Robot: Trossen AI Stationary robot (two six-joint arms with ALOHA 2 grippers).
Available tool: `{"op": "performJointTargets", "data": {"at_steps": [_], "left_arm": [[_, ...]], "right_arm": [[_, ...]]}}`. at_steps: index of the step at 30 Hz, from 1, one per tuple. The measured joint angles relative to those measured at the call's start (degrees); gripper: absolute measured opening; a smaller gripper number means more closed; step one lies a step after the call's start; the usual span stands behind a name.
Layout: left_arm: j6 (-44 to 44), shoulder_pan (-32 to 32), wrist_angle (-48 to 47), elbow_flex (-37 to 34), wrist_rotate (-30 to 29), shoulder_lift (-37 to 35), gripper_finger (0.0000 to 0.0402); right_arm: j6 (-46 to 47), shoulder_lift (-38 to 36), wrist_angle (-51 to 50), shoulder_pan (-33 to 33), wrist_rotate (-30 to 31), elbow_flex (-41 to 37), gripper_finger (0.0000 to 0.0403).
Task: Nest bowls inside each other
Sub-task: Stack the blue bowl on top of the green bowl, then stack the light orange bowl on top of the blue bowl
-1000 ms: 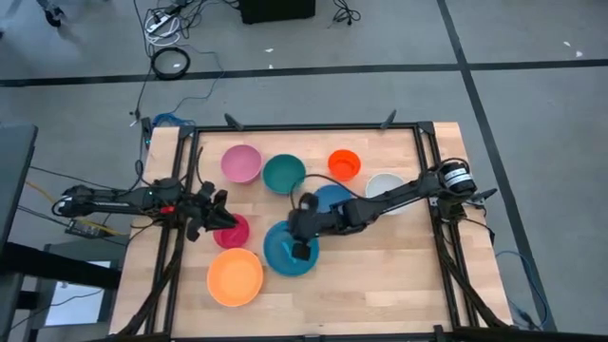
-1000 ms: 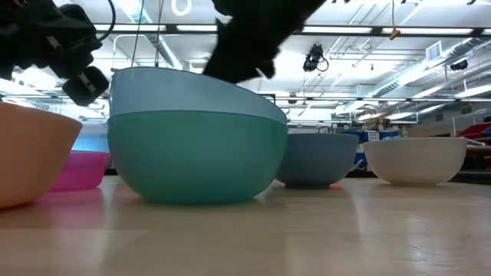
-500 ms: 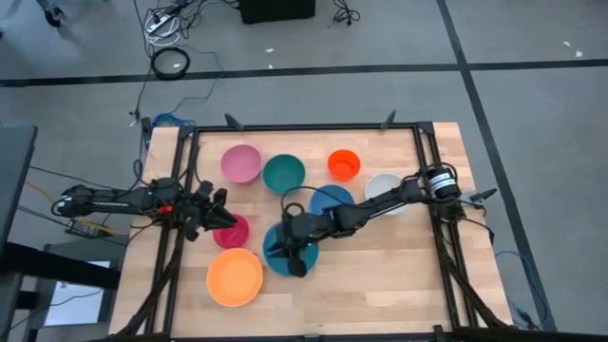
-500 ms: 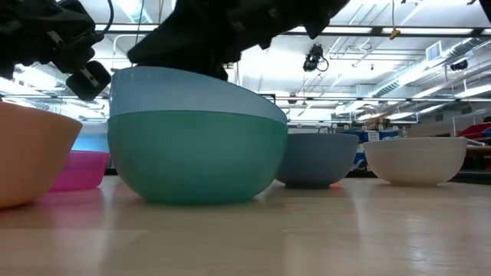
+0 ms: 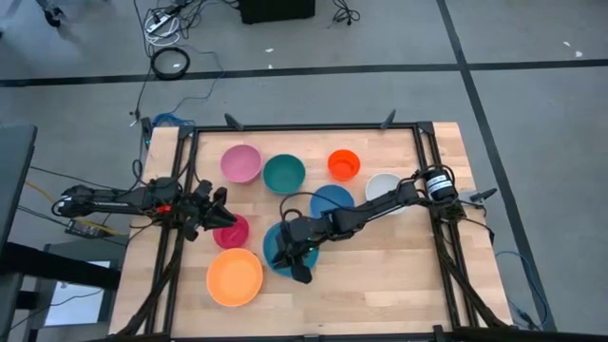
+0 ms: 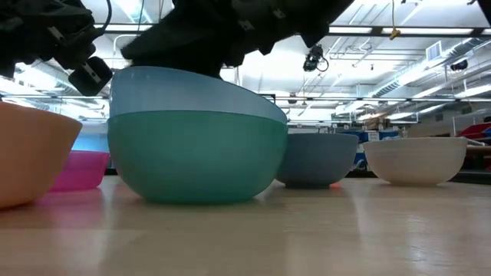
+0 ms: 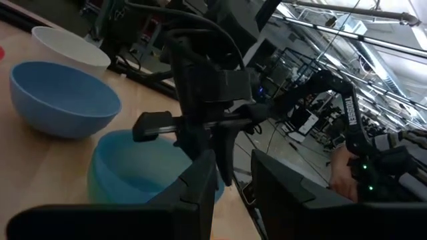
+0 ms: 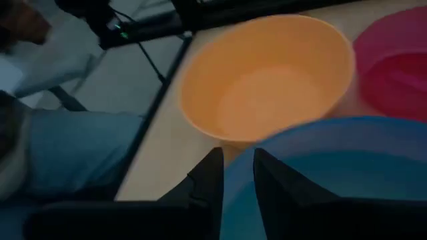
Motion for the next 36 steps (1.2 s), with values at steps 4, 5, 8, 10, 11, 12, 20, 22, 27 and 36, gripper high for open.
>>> {"op": "performJointTargets", "data": {"at_steps": [4,5,8,10,11,12,20,22,27,36], "left_arm": [[0.01,0.0,-0.02,0.0,-0.02,0.0,0.0106],[0.05,0.0,0.0,0.0,-0.02,-0.02,0.0106],[0.16,0.0,-0.05,0.0,-0.16,0.0,0.0106],[0.17,0.0,-0.02,0.0,-0.28,0.0,0.0106],[0.17,0.0,-0.05,0.0,-0.28,0.0,0.0106],[0.17,0.0,-0.05,0.0,-0.28,0.0,0.0106],[0.19,0.02,-0.1,-0.01,-0.42,-0.02,0.0106],[0.17,0.02,-0.13,-0.02,-0.54,0.0,0.0106],[0.13,0.02,-0.02,-0.04,-0.52,0.0,0.0106],[-0.26,0.01,-0.76,1.8,-1.2,0.28,0.0106]], "right_arm": [[0.9,-0.02,-0.21,0.77,-0.27,0.0,0.0072],[0.92,-0.02,-0.19,0.96,-0.29,0.0,0.0072],[1.79,-0.02,-0.98,1.28,-0.31,0.0,0.0068],[2.19,-0.02,-1.78,1.42,-0.22,0.0,0.0066],[2.19,-0.02,-2.09,1.46,0.06,0.0,0.0066],[2.21,-0.02,-2.32,1.46,0.19,0.0,0.0065],[4.37,1.85,-3.41,1.46,-1.13,0.02,0.0061],[5.01,2.63,-2.69,1.5,-1.66,0.0,0.0061],[3.0,1.59,-1.98,1.52,0.43,0.02,0.006],[-1.69,-3.86,-12.7,1.29,7.52,0.0,0.0059]]}}
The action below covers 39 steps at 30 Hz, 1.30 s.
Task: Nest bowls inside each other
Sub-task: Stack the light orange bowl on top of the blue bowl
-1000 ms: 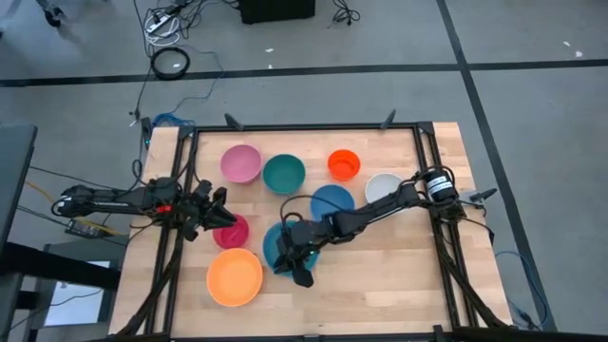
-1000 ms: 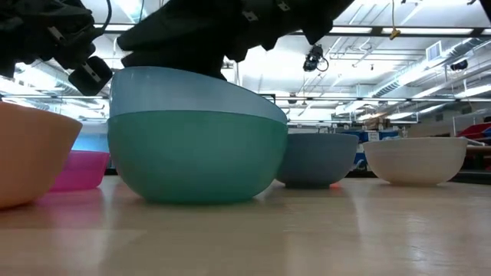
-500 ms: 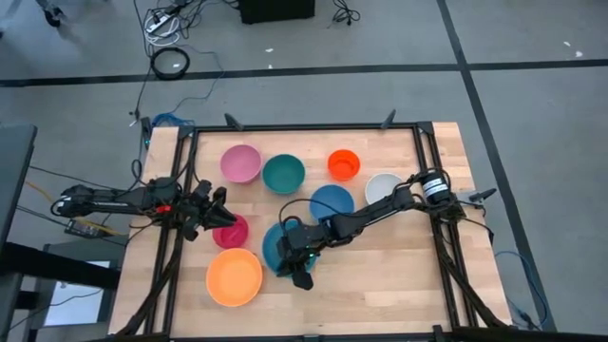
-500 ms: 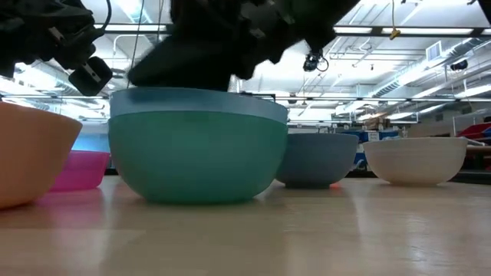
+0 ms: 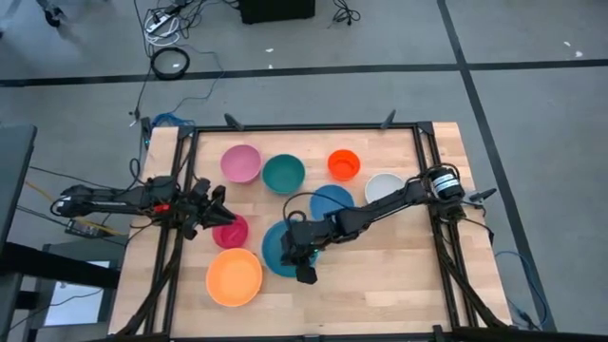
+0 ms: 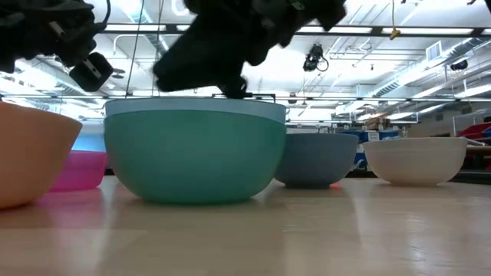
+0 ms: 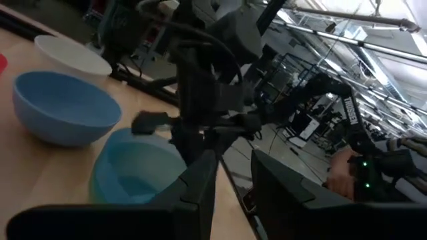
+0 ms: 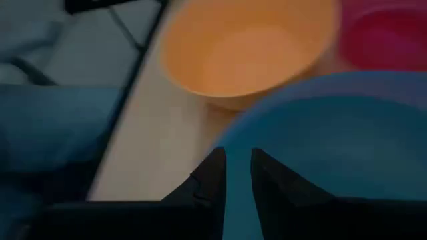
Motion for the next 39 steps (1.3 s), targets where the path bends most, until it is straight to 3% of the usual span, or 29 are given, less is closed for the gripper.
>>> {"op": "performJointTargets", "data": {"at_steps": [4,8,12,15,18,22,28,33,39], "left_arm": [[1.45,-0.01,-9.78,4.86,-2.53,0.65,0.0106],[4.6,-0.01,-24.27,11.76,-9.47,2.31,0.0106],[7.31,0.01,-29.89,16.73,-13.4,5.29,0.0106],[7.47,-0.06,-33.26,18.95,-12.74,8.43,0.0106],[5.56,-1.96,-38.9,20.1,-7.87,12.94,0.0106],[1.79,-7.81,-42.94,20.17,1.17,19.97,0.0106],[-8.5,-18.26,-43.57,20.23,7.31,28.65,0.0106],[-14.61,-25.23,-43.46,23.15,6.97,33.18,0.0106],[-18.71,-29.5,-43.75,25.98,0.17,37.18,0.0106]], "right_arm": [[-4.72,-6.15,-9.67,0.54,13.83,0.0,0.0056],[-5.86,-13.39,-20.65,1.35,29.95,0.0,0.005],[-1.24,-19.34,-32.28,0.92,38.03,0.02,0.0043],[4.34,-22.27,-40.9,0.58,40.95,0.02,0.0038],[8.86,-24.19,-47.75,0.6,41.32,0.02,0.0035],[14.48,-26.14,-53.91,1.61,41.46,0.02,0.0036],[21.61,-30.14,-61.22,4.68,44.4,0.02,0.0034],[25.63,-33.05,-63.17,7.62,48.09,0.02,0.0036],[26.0,-33.71,-63.26,9.32,49.78,0.02,0.0036]]}}
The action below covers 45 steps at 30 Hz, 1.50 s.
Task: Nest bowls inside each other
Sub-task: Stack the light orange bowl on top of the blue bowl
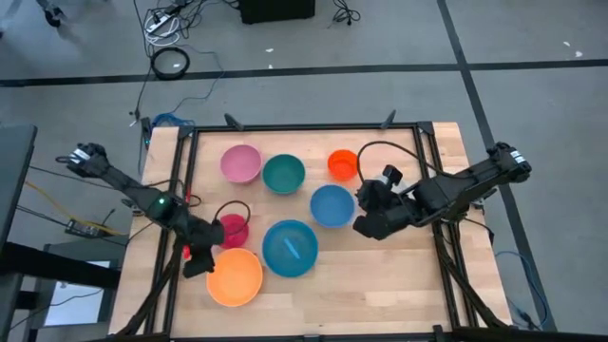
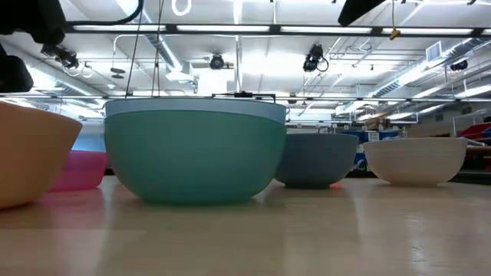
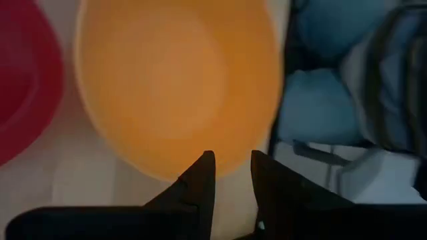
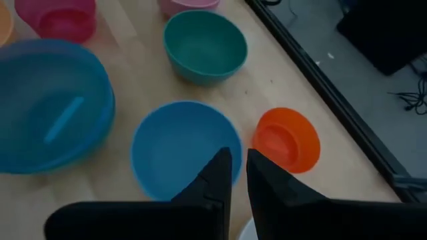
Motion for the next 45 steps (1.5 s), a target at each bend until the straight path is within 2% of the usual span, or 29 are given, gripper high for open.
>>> {"op": "performJointTargets", "data": {"at_steps": [6,12,17,20,27,45], "left_arm": [[-5.57,-4.3,-1.52,-0.04,-6.53,4.54,0.0106],[-11.01,-6.6,-0.69,-0.04,-14.37,5.68,0.0106],[-16.05,-8.08,-1.23,0.05,-15.53,5.83,0.0106],[-18.46,-8.98,-4.7,1.46,-15.83,5.99,0.0106],[-18.35,-9.55,-11.07,5.83,-21.05,6.83,0.0106],[-17.09,-9.57,-9.93,5.84,-18.87,17.45,0.0106]], "right_arm": [[0.02,0.81,0.03,1.21,0.03,0.0,0.0036],[0.11,0.81,0.05,1.73,0.05,0.0,0.0035],[0.09,0.81,0.03,1.73,0.01,0.0,0.0036],[0.07,0.81,0.03,1.77,0.01,0.0,0.0036],[0.07,0.83,0.07,1.8,-0.02,0.0,0.0036],[0.23,0.85,0.44,2.95,-0.09,-0.02,0.0036]]}}
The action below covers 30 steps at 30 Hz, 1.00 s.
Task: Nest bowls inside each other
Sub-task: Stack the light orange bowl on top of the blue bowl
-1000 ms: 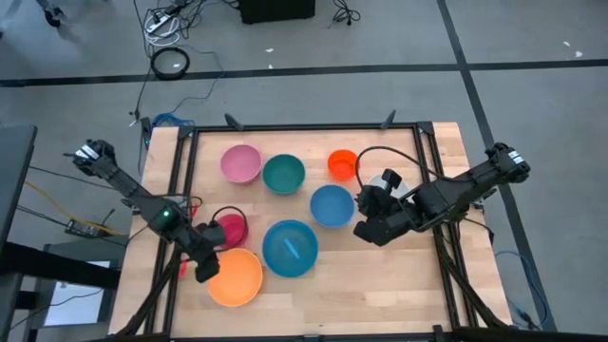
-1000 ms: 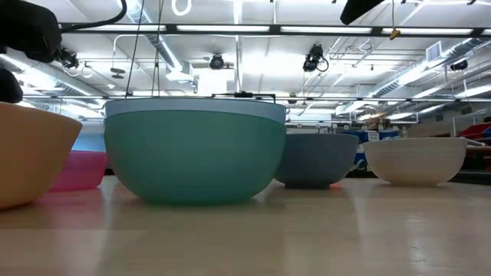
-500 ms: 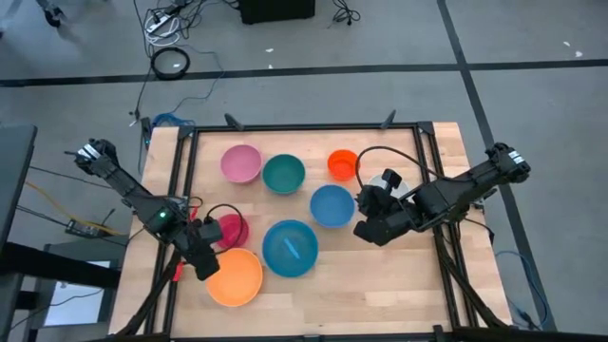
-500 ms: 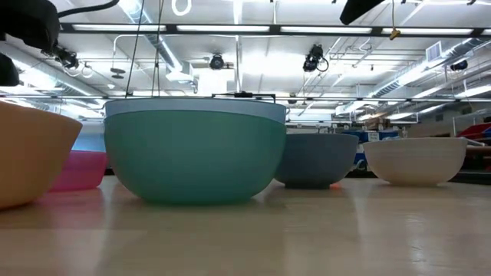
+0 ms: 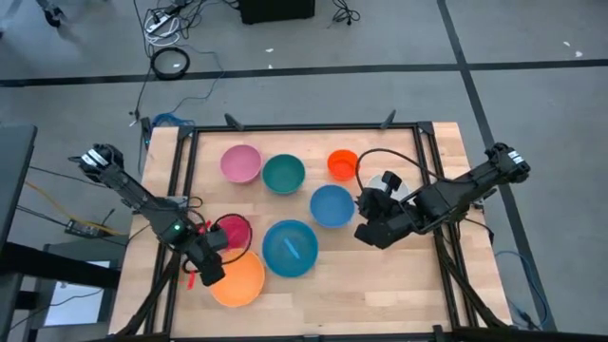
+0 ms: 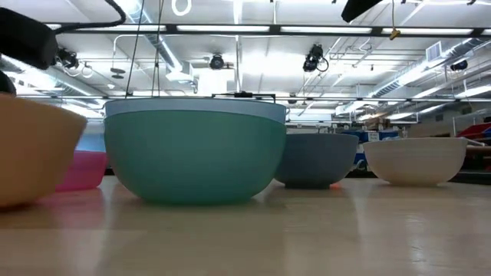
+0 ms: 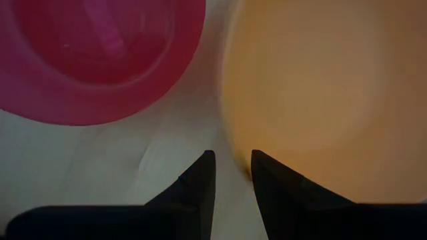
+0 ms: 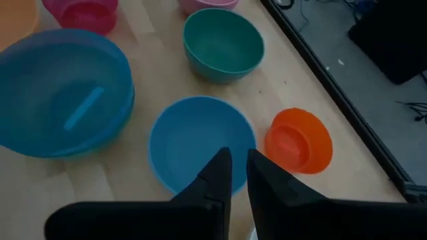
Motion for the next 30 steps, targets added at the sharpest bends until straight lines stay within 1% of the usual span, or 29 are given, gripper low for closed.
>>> {"op": "performJointTargets", "data": {"at_steps": [7,9,12,13,16,22,30], "left_arm": [[0.44,0.0,0.96,0.0,0.03,1.96,0.0103],[0.47,0.0,0.97,0.0,0.03,2.82,0.0083],[1.3,0.04,1.86,0.04,-0.12,3.54,0.0023],[1.7,0.04,2.64,0.24,0.32,3.58,0.0015],[3.38,0.0,3.89,0.25,-0.11,3.64,0.001],[6.79,0.14,2.87,4.55,-6.79,3.58,0.0008],[17.07,3.61,-1.24,15.75,-17.83,3.13,0.0008]], "right_arm": [[0.29,0.0,0.01,0.0,0.03,0.0,0.0035],[0.34,0.0,0.02,0.0,0.05,0.0,0.0036],[0.36,0.0,0.02,0.0,0.05,0.0,0.0036],[0.36,0.0,0.02,0.0,0.08,0.0,0.0035],[0.31,0.02,0.0,0.0,0.08,0.0,0.0034],[0.29,0.02,0.02,0.0,0.18,0.0,0.0034],[-0.25,0.02,0.02,0.0,0.59,0.0,0.0036]]}}
